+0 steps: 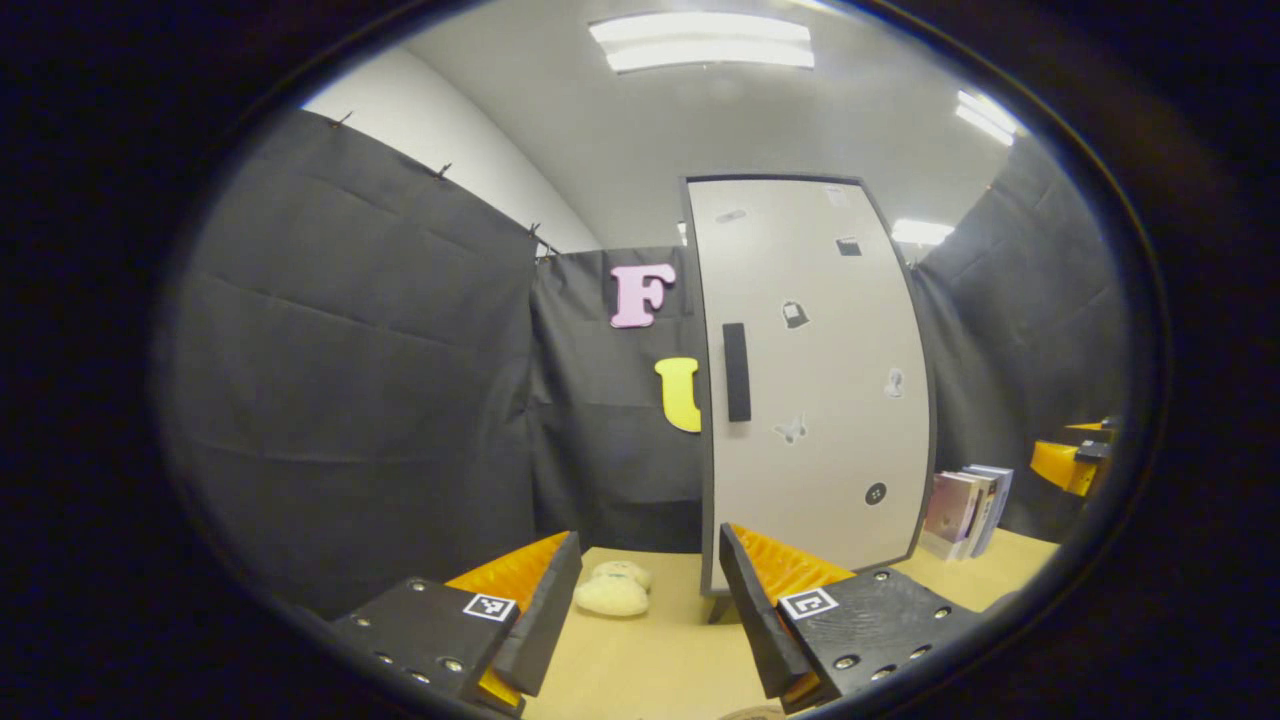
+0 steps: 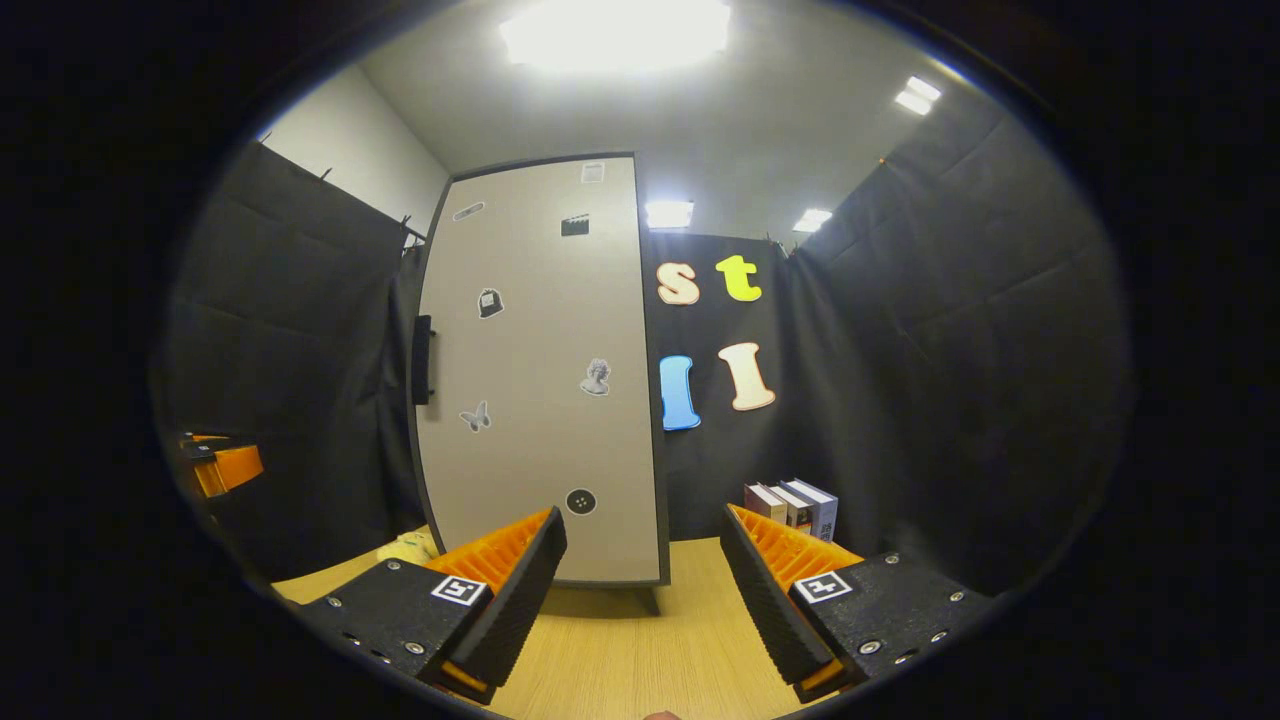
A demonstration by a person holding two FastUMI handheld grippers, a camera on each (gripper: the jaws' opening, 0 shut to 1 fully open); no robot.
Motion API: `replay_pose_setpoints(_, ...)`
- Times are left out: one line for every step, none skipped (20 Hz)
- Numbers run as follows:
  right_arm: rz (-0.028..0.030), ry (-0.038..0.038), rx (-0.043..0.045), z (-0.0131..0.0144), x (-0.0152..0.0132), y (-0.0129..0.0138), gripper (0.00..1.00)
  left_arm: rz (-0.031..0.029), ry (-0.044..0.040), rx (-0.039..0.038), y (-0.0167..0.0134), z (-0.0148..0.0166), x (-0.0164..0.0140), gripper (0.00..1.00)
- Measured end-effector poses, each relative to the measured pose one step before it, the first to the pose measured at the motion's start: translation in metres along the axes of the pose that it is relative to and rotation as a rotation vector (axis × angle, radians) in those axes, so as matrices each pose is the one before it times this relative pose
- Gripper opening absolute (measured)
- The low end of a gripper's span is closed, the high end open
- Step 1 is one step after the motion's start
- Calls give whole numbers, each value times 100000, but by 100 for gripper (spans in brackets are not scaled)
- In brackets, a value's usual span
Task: Open the cabinet door with the right hand, grasp the bottle in the cabinet with the left hand and place it on the coaster, then close the cabinet door with the right hand.
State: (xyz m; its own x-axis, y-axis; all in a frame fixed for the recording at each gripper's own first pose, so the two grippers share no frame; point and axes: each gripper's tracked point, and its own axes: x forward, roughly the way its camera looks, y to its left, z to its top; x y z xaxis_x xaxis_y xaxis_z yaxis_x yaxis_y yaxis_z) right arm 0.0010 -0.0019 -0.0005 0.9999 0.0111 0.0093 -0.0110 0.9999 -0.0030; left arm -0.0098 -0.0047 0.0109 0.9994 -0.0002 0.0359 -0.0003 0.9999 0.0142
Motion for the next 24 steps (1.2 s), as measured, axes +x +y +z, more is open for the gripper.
replay_pose_setpoints(212,-308,-435,159,167,126,95,352,-48,-15,162,103,-78,80)
replay_pose_setpoints(272,-400,-1106,172,202,65,95,335,144,315,249,-125,-70,80)
replay_pose_setpoints(408,-163,-1218,260,295,108,95,586,-32,632,386,128,-160,80)
replay_pose_setpoints(769,-500,-438,290,257,252,95,736,-192,692,395,103,-107,80)
replay_pose_setpoints(992,-642,392,528,344,328,95,597,-370,416,388,215,-122,80)
replay_pose_setpoints(1143,-203,600,396,441,420,95,815,-304,207,342,169,-196,80)
replay_pose_setpoints(649,-113,350,326,491,368,96,633,-266,-47,370,181,-186,80)
replay_pose_setpoints(121,406,-198,217,499,212,96,837,-295,-32,461,60,-313,80)
replay_pose_setpoints(688,265,19,231,530,458,95,840,-221,127,429,155,-304,80)
replay_pose_setpoints(886,-11,271,276,555,526,95,1094,-332,238,532,119,-357,80)
replay_pose_setpoints(961,58,233,249,653,580,95,914,-216,200,566,164,-419,80)
replay_pose_setpoints(1461,153,70,255,607,690,95,909,-17,228,542,-54,-512,80)
replay_pose_setpoints(1262,534,-96,129,690,751,96,1135,-23,381,596,15,-276,80)
replay_pose_setpoints(817,436,54,271,628,628,96,1131,142,503,644,-153,-337,80)
replay_pose_setpoints(1068,91,591,274,620,754,95,1275,210,522,504,-77,-208,80)
replay_pose_setpoints(1332,-143,822,339,627,841,95,1193,14,465,726,53,-300,80)
replay_pose_setpoints(1262,-556,769,415,683,840,95,1276,249,350,921,-118,-461,80)
replay_pose_setpoints(1349,-694,449,420,674,842,96,1330,351,157,878,-45,-350,80)
replay_pose_setpoints(1183,-381,-3,277,718,841,95,1596,567,-150,1021,-174,-532,80)
replay_pose_setpoints(1051,-375,-4,328,667,767,95,1478,577,-395,821,-112,-454,80)
replay_pose_setpoints(1025,-492,262,363,779,848,95,1524,441,-309,788,-103,-328,75)
replay_pose_setpoints(792,-773,569,387,757,767,95,1603,143,-7,815,64,-208,80)
replay_pose_setpoints(428,-762,465,337,648,696,95,1754,44,349,953,-68,-274,80)
replay_pose_setpoints(640,-362,379,269,754,754,95,1711,45,554,975,-45,-589,80)
